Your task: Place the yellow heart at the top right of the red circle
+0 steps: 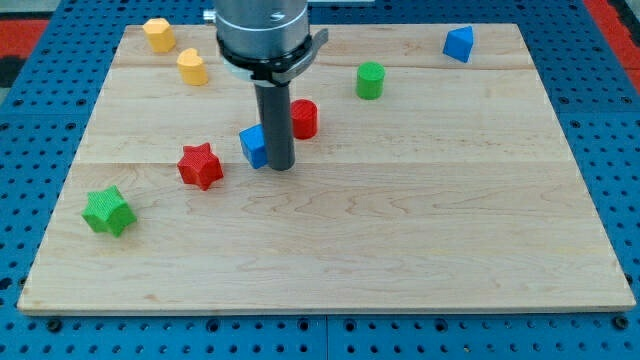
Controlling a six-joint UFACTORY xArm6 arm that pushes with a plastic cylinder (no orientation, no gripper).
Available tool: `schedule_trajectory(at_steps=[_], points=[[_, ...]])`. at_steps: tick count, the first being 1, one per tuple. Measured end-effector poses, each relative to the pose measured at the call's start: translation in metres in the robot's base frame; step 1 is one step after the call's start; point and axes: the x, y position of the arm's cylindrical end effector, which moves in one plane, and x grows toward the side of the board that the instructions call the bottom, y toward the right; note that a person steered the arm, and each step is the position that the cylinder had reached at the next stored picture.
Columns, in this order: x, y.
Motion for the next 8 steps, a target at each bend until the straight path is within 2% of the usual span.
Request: schedule_trajectory(at_steps=[1, 2, 3, 4, 5, 7, 8], points=[[-0.012, -0.009], [0.001, 0.011], [0.014, 0.064], [-0.048, 0.092], [-0.075, 0.041], [-0.141, 0.003], [-0.163, -0.056]])
